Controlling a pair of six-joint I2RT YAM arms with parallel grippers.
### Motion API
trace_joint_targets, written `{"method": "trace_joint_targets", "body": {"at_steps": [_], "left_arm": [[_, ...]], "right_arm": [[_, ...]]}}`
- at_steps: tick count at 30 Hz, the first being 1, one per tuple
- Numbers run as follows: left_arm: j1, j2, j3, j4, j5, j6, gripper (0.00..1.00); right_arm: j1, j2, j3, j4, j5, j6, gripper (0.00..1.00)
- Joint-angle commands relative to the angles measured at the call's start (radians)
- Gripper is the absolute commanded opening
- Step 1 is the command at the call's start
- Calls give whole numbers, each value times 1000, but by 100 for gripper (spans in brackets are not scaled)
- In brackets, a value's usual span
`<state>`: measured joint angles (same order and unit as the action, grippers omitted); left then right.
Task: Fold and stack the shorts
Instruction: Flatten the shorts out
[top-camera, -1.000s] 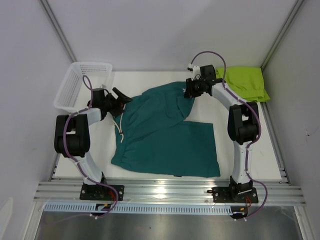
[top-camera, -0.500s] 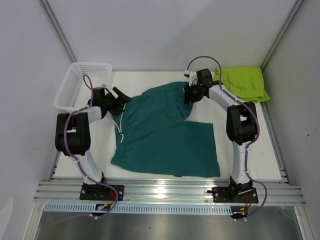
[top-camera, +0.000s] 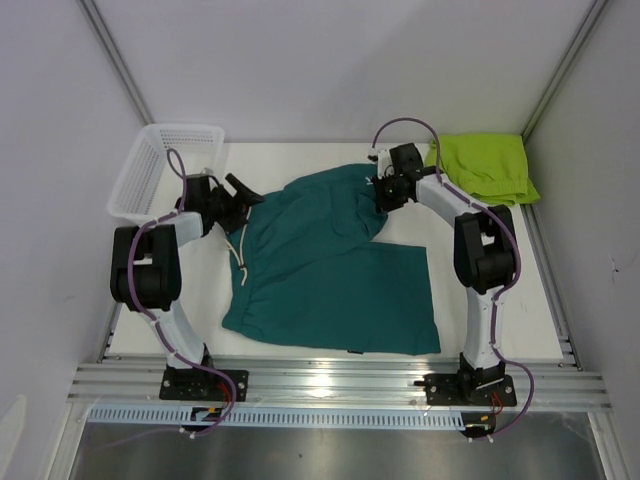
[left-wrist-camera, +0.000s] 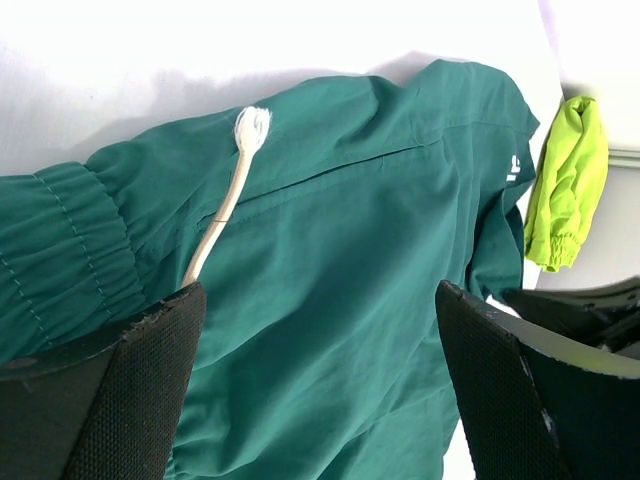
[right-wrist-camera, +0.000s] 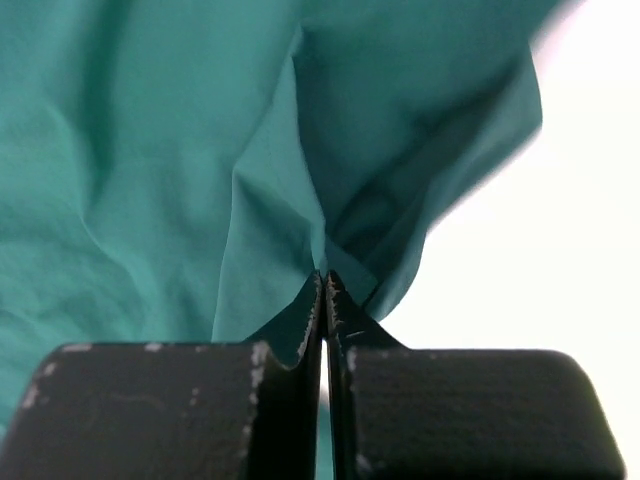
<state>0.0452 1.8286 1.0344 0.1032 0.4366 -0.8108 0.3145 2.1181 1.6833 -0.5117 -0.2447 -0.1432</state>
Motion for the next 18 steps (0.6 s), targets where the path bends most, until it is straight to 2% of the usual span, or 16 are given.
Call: {"method": "trace_joint_targets", "body": {"at_steps": [1,5,8,14,18], "left_arm": [[2,15,46,15,-16,16,97],[2,44,59,-10,-59,19,97],[2,69,75,-20,-59,15,97],[5,123,119,-43,-76,18,97],[12,146,139,-56,-87,24,98]], "right_arm": [[-31,-147,-140,117,48,97,0],[-78,-294,-408,317,79,252,0],[-95,-339,-517,390,96,329,0],[-103,-320,-566,404,159,387,6],[-159,-345,-638,449,145,448,6]]}}
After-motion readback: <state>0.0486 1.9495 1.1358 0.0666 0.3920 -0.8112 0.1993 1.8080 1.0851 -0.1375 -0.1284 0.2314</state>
